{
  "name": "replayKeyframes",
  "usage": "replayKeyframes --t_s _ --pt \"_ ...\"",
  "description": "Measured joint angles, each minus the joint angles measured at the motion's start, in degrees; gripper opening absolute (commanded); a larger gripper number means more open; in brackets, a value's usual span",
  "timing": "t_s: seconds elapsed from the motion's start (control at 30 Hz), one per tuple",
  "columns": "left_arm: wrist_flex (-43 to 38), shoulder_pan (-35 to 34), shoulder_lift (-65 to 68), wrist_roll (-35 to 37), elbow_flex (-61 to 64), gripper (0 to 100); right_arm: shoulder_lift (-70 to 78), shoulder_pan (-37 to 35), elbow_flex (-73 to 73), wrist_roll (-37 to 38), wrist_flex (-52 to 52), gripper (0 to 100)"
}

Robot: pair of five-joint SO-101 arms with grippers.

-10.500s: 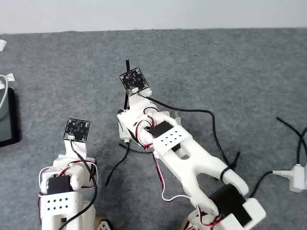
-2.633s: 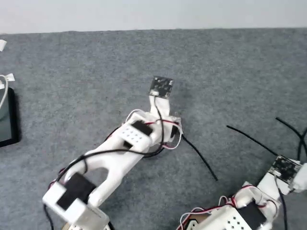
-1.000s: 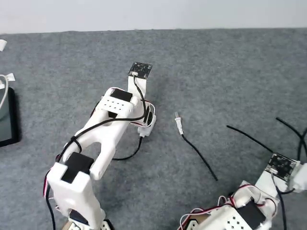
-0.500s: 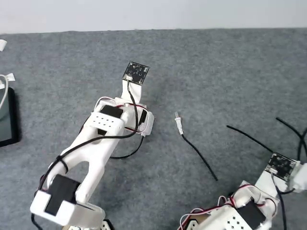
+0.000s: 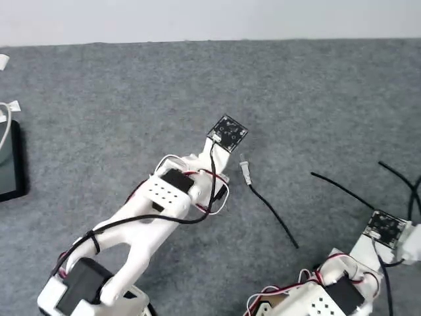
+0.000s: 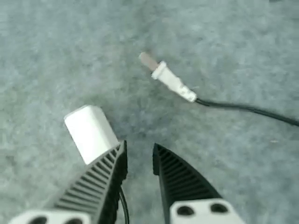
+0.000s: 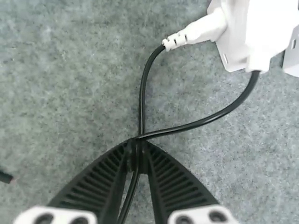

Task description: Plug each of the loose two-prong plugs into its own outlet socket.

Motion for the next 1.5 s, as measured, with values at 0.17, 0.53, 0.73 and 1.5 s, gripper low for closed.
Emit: replayKeyframes --t_s 0.17,0.53,0.73,1.5 --pt "-1.32 -2.99 9.58 0.00 -4.31 2 0.00 0.00 0.00 0.00 0.00 0.8" --pt "2.90 -10.55 16.35 0.00 -13.54 2 0.00 0.00 0.00 0.00 0.00 0.8" --pt "2.99 -12.04 14.33 0.00 -12.66 2 0.00 0.00 0.00 0.00 0.00 0.8" --pt "6.15 -17.49 17.14 0.00 -13.45 3 0.00 0.00 0.00 0.00 0.00 0.8"
